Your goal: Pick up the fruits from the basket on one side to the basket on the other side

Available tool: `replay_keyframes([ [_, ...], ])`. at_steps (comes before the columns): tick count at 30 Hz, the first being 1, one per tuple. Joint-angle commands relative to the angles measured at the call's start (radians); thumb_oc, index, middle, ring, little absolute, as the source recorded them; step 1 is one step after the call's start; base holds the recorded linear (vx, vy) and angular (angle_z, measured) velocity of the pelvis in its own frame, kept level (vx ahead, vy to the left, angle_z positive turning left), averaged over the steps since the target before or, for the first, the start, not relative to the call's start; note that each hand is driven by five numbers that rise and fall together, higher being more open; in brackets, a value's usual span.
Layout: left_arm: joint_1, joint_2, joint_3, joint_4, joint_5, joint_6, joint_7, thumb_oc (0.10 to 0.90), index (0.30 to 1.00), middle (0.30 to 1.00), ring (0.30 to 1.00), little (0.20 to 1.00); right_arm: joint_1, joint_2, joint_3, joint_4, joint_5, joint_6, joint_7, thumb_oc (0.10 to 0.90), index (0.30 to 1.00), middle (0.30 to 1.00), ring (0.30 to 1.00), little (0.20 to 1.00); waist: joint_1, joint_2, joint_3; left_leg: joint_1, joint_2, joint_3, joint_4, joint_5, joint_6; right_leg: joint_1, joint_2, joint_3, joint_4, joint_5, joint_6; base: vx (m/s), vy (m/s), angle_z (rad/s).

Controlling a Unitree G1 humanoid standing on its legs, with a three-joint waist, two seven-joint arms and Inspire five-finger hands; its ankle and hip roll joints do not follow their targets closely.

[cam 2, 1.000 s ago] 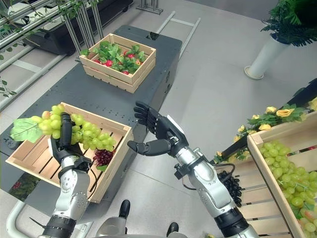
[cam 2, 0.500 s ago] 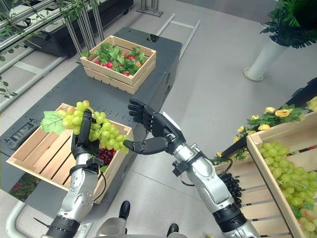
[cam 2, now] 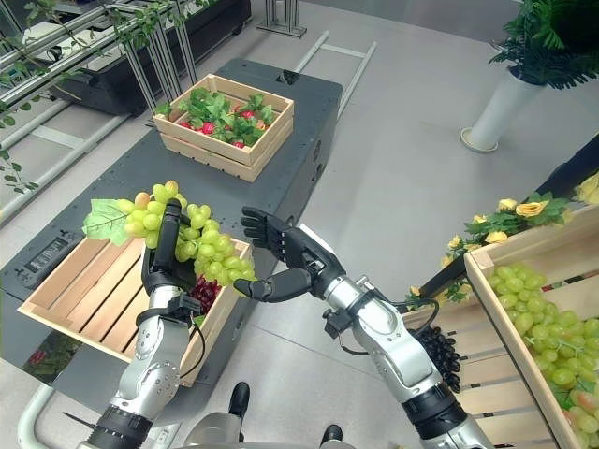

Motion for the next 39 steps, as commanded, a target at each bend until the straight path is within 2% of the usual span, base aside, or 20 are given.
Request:
replay_keyframes([
  [1,-0.139,0.029,-0.053,-0.089,0.094,-0.082,-0.080,0.400,0.300,0.300,0.300,0.300,-0.059,0.001,0.012,-0.085,0.062,-0.061,0.046,0.800,0.900,0.900,0.900,0.900,-0.022,-0.007,-0.172,0.051,-0.098,-0.018,-0.003,-0.116,0.022,-0.053,0.063,0.011,0.002,0.052,-0.056,0.00,0.000,0.00],
  [8,-0.155,0.029,-0.099,-0.075,0.100,-0.082,-0.136,0.400,0.300,0.300,0.300,0.300,-0.067,0.013,0.030,-0.076,0.073,-0.036,0.061,0.800,0.900,0.900,0.900,0.900,-0.029,-0.005,-0.176,0.057,-0.101,-0.012,-0.003,-0.119,0.027,-0.053,0.062,0.018,0.002,0.054,-0.055,0.00,0.000,0.00],
  [15,-0.165,0.040,-0.117,-0.062,0.153,-0.087,-0.111,0.400,0.300,0.300,0.300,0.300,-0.074,0.016,0.030,-0.080,0.114,-0.034,0.066,0.800,0.900,0.900,0.900,0.900,-0.034,-0.005,-0.182,0.059,-0.100,-0.005,-0.003,-0.122,0.026,-0.055,0.062,0.022,0.002,0.056,-0.052,0.00,0.000,0.00],
  [23,-0.163,0.054,-0.116,-0.038,0.166,-0.095,-0.119,0.400,0.300,0.300,0.300,0.300,-0.065,0.010,0.009,-0.114,0.278,0.028,0.117,0.800,0.900,0.900,0.900,0.900,-0.044,-0.005,-0.186,0.059,-0.097,0.004,-0.003,-0.126,0.026,-0.064,0.060,0.026,0.002,0.059,-0.046,0.00,0.000,0.00],
  [39,-0.179,0.043,-0.168,-0.043,0.147,-0.120,-0.170,0.400,0.300,0.300,0.300,0.300,-0.057,0.040,0.043,-0.085,0.198,0.051,0.070,0.800,0.900,0.900,0.900,0.900,-0.053,-0.003,-0.189,0.060,-0.095,0.013,-0.003,-0.131,0.031,-0.068,0.057,0.036,0.002,0.059,-0.045,0.00,0.000,0.00],
])
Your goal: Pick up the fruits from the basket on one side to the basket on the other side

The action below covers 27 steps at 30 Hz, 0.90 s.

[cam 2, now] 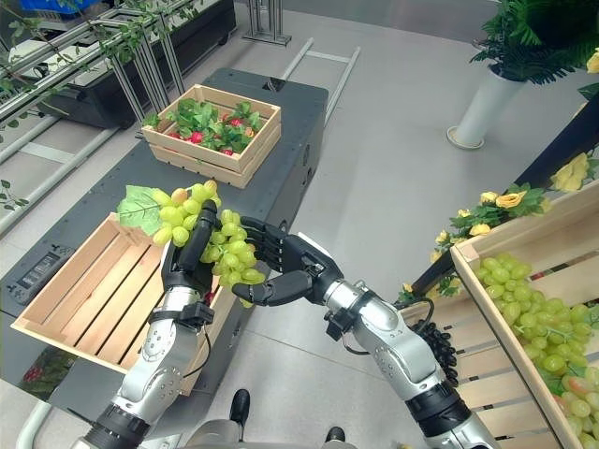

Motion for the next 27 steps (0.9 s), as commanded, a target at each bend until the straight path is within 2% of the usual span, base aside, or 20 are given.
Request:
replay_keyframes([
  [1,-0.166,-0.023,-0.058,-0.050,0.058,-0.120,-0.096,0.400,0.300,0.300,0.300,0.300,-0.046,0.054,0.045,-0.078,0.022,-0.056,0.034,0.800,0.900,0.900,0.900,0.900,-0.001,-0.016,-0.165,0.060,-0.095,0.011,0.000,-0.131,0.031,-0.066,0.057,0.031,0.002,0.060,-0.046,0.00,0.000,0.00],
  [5,-0.163,-0.022,-0.062,-0.071,0.084,-0.125,-0.100,0.400,0.300,0.300,0.300,0.300,-0.037,0.051,0.052,-0.063,-0.043,-0.057,0.032,0.800,0.900,0.900,0.900,0.900,0.000,-0.017,-0.168,0.059,-0.095,0.011,0.000,-0.131,0.032,-0.067,0.057,0.032,0.002,0.060,-0.046,0.00,0.000,0.00],
  [10,-0.166,-0.005,-0.058,-0.099,0.160,-0.137,-0.044,0.400,0.300,0.300,0.300,0.300,-0.032,0.026,0.050,-0.062,-0.136,-0.066,-0.015,0.800,0.900,0.900,0.900,0.900,-0.002,-0.019,-0.166,0.062,-0.096,0.010,0.000,-0.133,0.034,-0.066,0.058,0.039,0.002,0.060,-0.047,0.00,0.000,0.00],
  [13,-0.170,0.004,-0.053,-0.111,0.241,-0.134,0.003,0.400,0.300,0.300,0.300,0.300,-0.031,0.021,0.046,-0.060,-0.153,-0.062,-0.040,0.800,0.900,0.900,0.900,0.900,-0.003,-0.021,-0.165,0.064,-0.095,0.013,0.000,-0.135,0.034,-0.064,0.058,0.039,0.002,0.059,-0.047,0.00,0.000,0.00],
  [17,-0.175,0.011,-0.050,-0.117,0.253,-0.131,0.013,0.400,0.300,0.300,0.300,0.300,-0.028,0.022,0.041,-0.068,-0.151,-0.058,-0.045,0.800,0.900,0.900,0.900,0.900,-0.004,-0.021,-0.165,0.065,-0.094,0.014,0.000,-0.135,0.034,-0.064,0.058,0.040,0.002,0.060,-0.046,0.00,0.000,0.00],
  [19,-0.174,0.016,-0.046,-0.127,0.257,-0.134,0.017,0.400,0.300,0.300,0.300,0.300,-0.025,0.021,0.036,-0.079,-0.141,-0.056,-0.045,0.737,0.806,0.806,0.806,0.806,-0.004,-0.021,-0.164,0.066,-0.093,0.015,0.000,-0.135,0.034,-0.064,0.057,0.040,0.002,0.060,-0.045,0.00,0.000,0.00],
  [20,-0.174,0.016,-0.046,-0.129,0.256,-0.135,0.018,0.400,0.300,0.300,0.300,0.300,-0.025,0.020,0.036,-0.079,-0.139,-0.056,-0.045,0.737,0.806,0.806,0.806,0.806,-0.004,-0.021,-0.164,0.066,-0.093,0.015,0.000,-0.135,0.034,-0.064,0.057,0.040,0.002,0.060,-0.045,0.00,0.000,0.00],
  [21,-0.173,0.017,-0.045,-0.138,0.251,-0.143,0.021,0.400,0.300,0.300,0.300,0.300,-0.025,0.019,0.034,-0.084,-0.124,-0.057,-0.041,0.670,0.705,0.705,0.705,0.705,-0.004,-0.022,-0.163,0.067,-0.093,0.015,0.000,-0.136,0.034,-0.064,0.057,0.040,0.002,0.061,-0.045,0.00,0.000,0.00],
  [22,-0.173,0.018,-0.044,-0.142,0.244,-0.146,0.019,0.400,0.300,0.300,0.300,0.300,-0.025,0.018,0.032,-0.087,-0.124,-0.058,-0.044,0.646,0.669,0.669,0.669,0.669,-0.004,-0.022,-0.163,0.066,-0.093,0.015,0.000,-0.136,0.034,-0.064,0.057,0.040,0.002,0.061,-0.045,0.00,0.000,0.00],
  [23,-0.173,0.018,-0.044,-0.142,0.244,-0.146,0.019,0.400,0.300,0.300,0.300,0.300,-0.025,0.018,0.032,-0.087,-0.124,-0.058,-0.044,0.646,0.669,0.669,0.669,0.669,-0.004,-0.022,-0.163,0.066,-0.093,0.015,0.000,-0.136,0.034,-0.064,0.057,0.040,0.002,0.061,-0.045,0.00,0.000,0.00],
  [24,-0.174,0.018,-0.044,-0.145,0.233,-0.147,0.014,0.400,0.300,0.300,0.300,0.300,-0.026,0.017,0.032,-0.088,-0.122,-0.057,-0.049,0.612,0.618,0.618,0.618,0.618,-0.003,-0.022,-0.164,0.067,-0.093,0.014,0.000,-0.137,0.034,-0.063,0.057,0.039,0.002,0.060,-0.045,0.00,0.000,0.00],
  [25,-0.176,0.016,-0.045,-0.150,0.233,-0.152,0.015,0.400,0.300,0.300,0.300,0.300,-0.029,0.018,0.032,-0.088,-0.120,-0.057,-0.048,0.530,0.495,0.495,0.495,0.495,-0.003,-0.023,-0.163,0.069,-0.093,0.015,0.000,-0.138,0.034,-0.062,0.057,0.039,0.002,0.060,-0.045,0.00,0.000,0.00],
  [26,-0.177,0.015,-0.048,-0.151,0.234,-0.151,0.017,0.400,0.300,0.300,0.300,0.300,-0.030,0.018,0.032,-0.089,-0.118,-0.056,-0.049,0.483,0.425,0.425,0.425,0.425,-0.004,-0.023,-0.163,0.070,-0.093,0.015,0.000,-0.139,0.034,-0.062,0.057,0.039,0.002,0.060,-0.045,0.00,0.000,0.00],
  [27,-0.178,0.014,-0.051,-0.151,0.228,-0.151,0.020,0.400,0.300,0.300,0.300,0.300,-0.031,0.018,0.031,-0.091,-0.115,-0.055,-0.051,0.400,0.300,0.300,0.300,0.300,-0.005,-0.022,-0.163,0.070,-0.093,0.016,0.000,-0.139,0.035,-0.062,0.057,0.039,0.002,0.060,-0.045,0.00,0.000,0.00],
])
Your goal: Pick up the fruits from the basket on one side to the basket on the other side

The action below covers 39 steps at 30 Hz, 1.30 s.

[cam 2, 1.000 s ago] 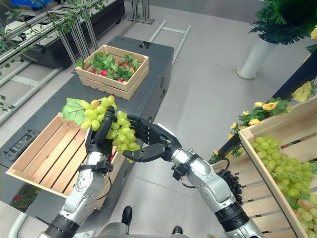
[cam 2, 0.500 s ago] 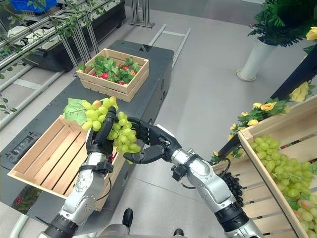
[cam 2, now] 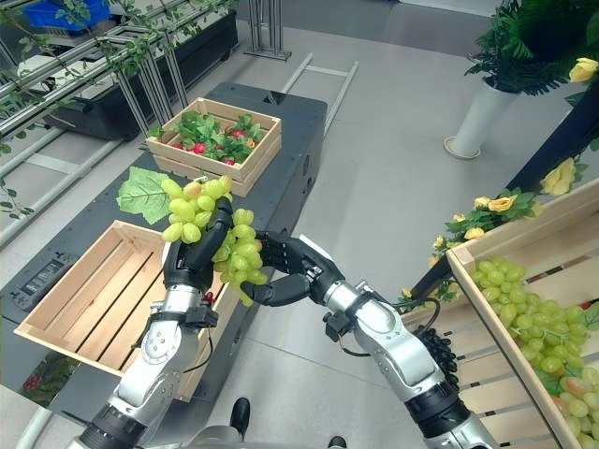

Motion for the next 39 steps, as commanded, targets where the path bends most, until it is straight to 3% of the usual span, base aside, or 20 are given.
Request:
replay_keyframes([
  [1,-0.179,-0.019,-0.020,-0.085,0.032,-0.153,-0.014,0.400,0.300,0.300,0.300,0.300,-0.033,0.022,0.026,-0.092,0.050,-0.066,0.005,0.400,0.300,0.300,0.300,0.300,-0.004,-0.023,-0.126,0.071,-0.093,0.016,0.001,-0.139,0.035,-0.062,0.057,0.038,0.002,0.061,-0.045,0.00,0.000,0.00],
  [16,-0.180,-0.049,-0.044,-0.092,-0.053,-0.191,-0.038,0.400,0.300,0.300,0.300,0.300,-0.043,0.056,0.035,-0.091,0.095,-0.062,-0.007,0.400,0.300,0.300,0.300,0.300,-0.004,-0.023,-0.125,0.073,-0.094,0.016,0.001,-0.140,0.036,-0.059,0.055,0.038,0.002,0.059,-0.047,0.00,0.000,0.00],
  [17,-0.179,-0.050,-0.044,-0.092,-0.050,-0.195,-0.039,0.400,0.300,0.300,0.300,0.300,-0.043,0.057,0.037,-0.091,0.095,-0.060,-0.010,0.442,0.364,0.364,0.364,0.364,-0.004,-0.023,-0.125,0.074,-0.093,0.017,0.001,-0.141,0.036,-0.059,0.055,0.038,0.002,0.059,-0.047,0.00,0.000,0.00],
  [18,-0.181,-0.051,-0.044,-0.093,-0.047,-0.195,-0.036,0.400,0.300,0.300,0.300,0.300,-0.044,0.060,0.038,-0.089,0.091,-0.063,-0.011,0.577,0.566,0.566,0.566,0.566,-0.003,-0.023,-0.124,0.074,-0.093,0.017,0.001,-0.141,0.037,-0.059,0.055,0.038,0.002,0.060,-0.048,0.00,0.000,0.00],
  [19,-0.182,-0.052,-0.044,-0.095,-0.041,-0.198,-0.031,0.400,0.300,0.300,0.300,0.300,-0.044,0.061,0.038,-0.088,0.090,-0.064,-0.009,0.635,0.653,0.653,0.653,0.653,-0.003,-0.023,-0.125,0.073,-0.093,0.016,0.001,-0.140,0.037,-0.059,0.055,0.037,0.002,0.060,-0.048,0.00,0.000,0.00],
  [20,-0.183,-0.052,-0.043,-0.095,-0.039,-0.200,-0.028,0.400,0.300,0.300,0.300,0.300,-0.044,0.061,0.038,-0.087,0.092,-0.064,-0.011,0.800,0.900,0.900,0.900,0.900,-0.003,-0.023,-0.125,0.072,-0.093,0.016,0.001,-0.140,0.036,-0.060,0.055,0.037,0.002,0.060,-0.047,0.00,0.000,0.00],
  [30,-0.155,-0.041,0.006,-0.114,-0.026,-0.238,-0.021,0.400,0.300,0.300,0.300,0.300,0.006,0.038,-0.013,-0.100,0.114,-0.101,-0.062,0.800,0.900,0.900,0.900,0.900,0.002,-0.007,-0.124,0.071,-0.095,0.000,0.001,-0.134,0.033,-0.058,0.051,0.022,0.002,0.055,-0.048,0.02,0.017,0.01],
  [39,-0.228,-0.026,0.046,-0.114,0.027,-0.236,0.129,0.400,0.300,0.300,0.300,0.300,-0.079,0.064,-0.013,-0.098,0.220,-0.102,-0.148,0.800,0.900,0.900,0.900,0.900,-0.008,0.005,-0.075,0.069,-0.085,0.003,0.001,-0.127,0.038,-0.068,0.066,0.035,0.017,0.053,-0.058,-0.03,0.004,-0.02],
])
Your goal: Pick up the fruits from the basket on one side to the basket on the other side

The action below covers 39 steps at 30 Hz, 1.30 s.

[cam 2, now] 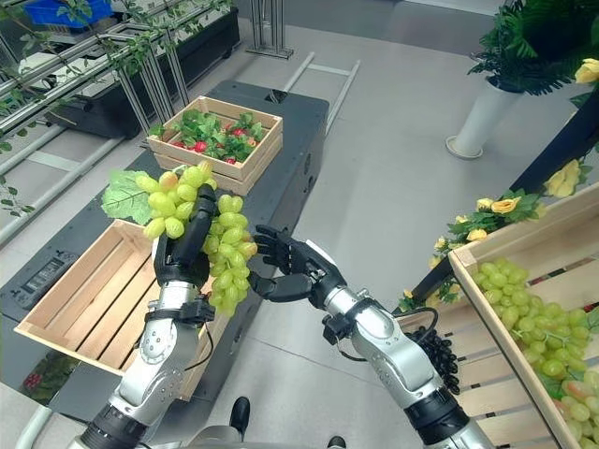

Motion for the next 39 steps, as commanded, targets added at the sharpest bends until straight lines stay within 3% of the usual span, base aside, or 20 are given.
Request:
replay_keyframes([
  [1,-0.222,-0.018,0.051,-0.063,0.099,-0.168,0.022,0.400,0.300,0.300,0.300,0.300,-0.099,0.052,-0.034,-0.097,0.098,-0.113,-0.022,0.800,0.900,0.900,0.900,0.900,-0.007,0.006,-0.073,0.081,-0.083,0.004,0.001,-0.128,0.037,-0.053,0.066,0.028,0.016,0.057,-0.058,0.01,-0.008,-0.07],
  [6,-0.230,-0.019,0.067,-0.044,0.127,-0.140,0.046,0.400,0.300,0.300,0.300,0.300,-0.092,0.044,-0.029,-0.089,0.136,-0.114,0.008,0.800,0.900,0.900,0.900,0.900,-0.018,-0.002,-0.085,0.096,-0.077,0.018,0.001,-0.137,0.029,-0.032,0.071,0.040,0.002,0.053,-0.058,0.04,-0.007,-0.07],
  [21,-0.252,-0.049,0.057,0.045,0.189,-0.168,0.056,0.400,0.300,0.300,0.300,0.300,-0.114,0.047,-0.018,-0.062,0.141,-0.085,0.073,0.800,0.900,0.900,0.900,0.900,-0.026,-0.016,-0.100,0.095,-0.080,0.024,0.001,-0.138,0.027,-0.029,0.079,0.046,0.002,0.042,-0.069,0.00,-0.001,-0.03],
  [39,-0.236,-0.086,-0.014,0.058,0.085,-0.183,-0.100,0.400,0.300,0.300,0.300,0.300,-0.111,0.111,0.014,-0.079,0.164,-0.049,0.081,0.800,0.900,0.900,0.900,0.900,-0.022,-0.021,-0.105,0.093,-0.079,0.028,0.001,-0.140,0.029,-0.032,0.079,0.050,0.002,0.043,-0.069,0.00,0.000,0.00],
])
